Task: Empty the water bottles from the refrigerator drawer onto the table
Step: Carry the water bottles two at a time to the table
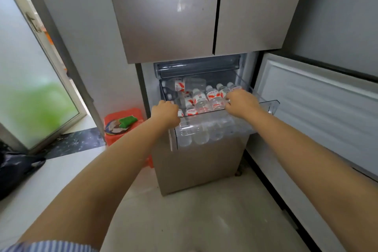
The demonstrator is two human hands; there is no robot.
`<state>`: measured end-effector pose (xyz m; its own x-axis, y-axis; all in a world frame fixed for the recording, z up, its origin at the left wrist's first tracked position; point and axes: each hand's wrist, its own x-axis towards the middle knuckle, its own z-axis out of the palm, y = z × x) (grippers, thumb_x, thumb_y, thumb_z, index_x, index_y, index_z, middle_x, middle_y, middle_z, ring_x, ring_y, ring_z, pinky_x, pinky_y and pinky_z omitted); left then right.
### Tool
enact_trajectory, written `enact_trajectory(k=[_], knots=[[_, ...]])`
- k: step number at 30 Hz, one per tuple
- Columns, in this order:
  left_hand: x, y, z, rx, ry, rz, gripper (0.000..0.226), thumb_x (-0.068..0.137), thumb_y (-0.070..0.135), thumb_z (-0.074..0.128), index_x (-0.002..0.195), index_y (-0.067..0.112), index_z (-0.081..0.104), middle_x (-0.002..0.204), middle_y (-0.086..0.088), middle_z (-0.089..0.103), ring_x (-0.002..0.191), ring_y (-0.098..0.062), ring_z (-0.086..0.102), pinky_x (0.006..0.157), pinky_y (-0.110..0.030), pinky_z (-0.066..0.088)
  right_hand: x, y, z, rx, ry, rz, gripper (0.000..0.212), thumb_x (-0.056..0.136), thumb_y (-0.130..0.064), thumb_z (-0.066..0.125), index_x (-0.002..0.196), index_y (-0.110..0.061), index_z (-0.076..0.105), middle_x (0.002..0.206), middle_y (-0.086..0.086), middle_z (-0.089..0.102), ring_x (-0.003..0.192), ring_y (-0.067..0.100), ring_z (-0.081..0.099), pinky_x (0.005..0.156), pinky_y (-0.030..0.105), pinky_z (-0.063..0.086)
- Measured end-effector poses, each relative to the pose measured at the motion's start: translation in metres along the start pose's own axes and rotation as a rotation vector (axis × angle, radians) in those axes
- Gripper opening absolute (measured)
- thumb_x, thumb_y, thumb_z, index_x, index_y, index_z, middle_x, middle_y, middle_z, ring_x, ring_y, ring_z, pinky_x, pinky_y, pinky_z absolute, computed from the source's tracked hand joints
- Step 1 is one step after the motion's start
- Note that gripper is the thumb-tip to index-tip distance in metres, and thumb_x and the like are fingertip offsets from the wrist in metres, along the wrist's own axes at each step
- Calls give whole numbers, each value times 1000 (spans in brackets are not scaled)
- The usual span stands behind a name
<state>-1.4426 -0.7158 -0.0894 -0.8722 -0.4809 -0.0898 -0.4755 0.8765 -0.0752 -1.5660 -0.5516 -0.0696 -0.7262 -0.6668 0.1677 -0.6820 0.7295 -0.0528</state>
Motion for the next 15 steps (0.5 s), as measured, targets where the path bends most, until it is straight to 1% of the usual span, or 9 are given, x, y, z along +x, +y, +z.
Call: enact_trajectory(k=[3,5,6,8,9,12,15], knots=[[53,5,7,-11,-71,5,36,95,24,45,126,8,51,132,-16,50,126,-32,42,99,-44,42,54,10,8,23,-57,17,33,89,-12,46,119,-3,58,123,17,58,112,32,55,82,36,47],[85,8,13,-12,-107,2,37,95,23,44,129,9,50,134,-16,49,127,-33,41,99,-44,42,82,15,15,67,-107,28,34,91,-13,46,121,-4,59,124,17,55,111,32,55,79,32,43],[100,10,16,-19,-125,-2,38,95,24,45,130,10,50,134,-16,49,128,-33,41,99,-44,42,95,18,19,88,-129,29,34,93,-14,46,122,-5,58,126,16,53,112,31,54,82,32,43],[128,15,24,-49,-166,-12,40,95,28,47,131,12,51,136,-15,48,128,-33,41,101,-43,42,117,22,28,81,-189,27,34,94,-16,46,124,-6,57,130,16,47,116,31,51,92,35,43],[141,18,28,-67,-184,-18,40,95,28,47,131,13,52,135,-15,49,128,-32,42,101,-43,42,129,25,34,75,-215,25,33,93,-16,46,122,-5,58,130,16,47,116,32,51,94,35,42],[179,33,38,-155,-225,-49,38,95,29,45,127,9,52,132,-15,53,123,-31,48,101,-42,44,173,39,57,106,-302,29,31,92,-16,46,118,-4,59,128,17,51,113,32,53,90,33,41],[208,51,46,-254,-251,-122,37,96,31,42,120,6,55,126,-15,58,116,-30,54,94,-38,46,217,50,83,122,-406,-3,31,91,-16,48,118,-5,59,125,17,56,111,31,56,92,36,45]])
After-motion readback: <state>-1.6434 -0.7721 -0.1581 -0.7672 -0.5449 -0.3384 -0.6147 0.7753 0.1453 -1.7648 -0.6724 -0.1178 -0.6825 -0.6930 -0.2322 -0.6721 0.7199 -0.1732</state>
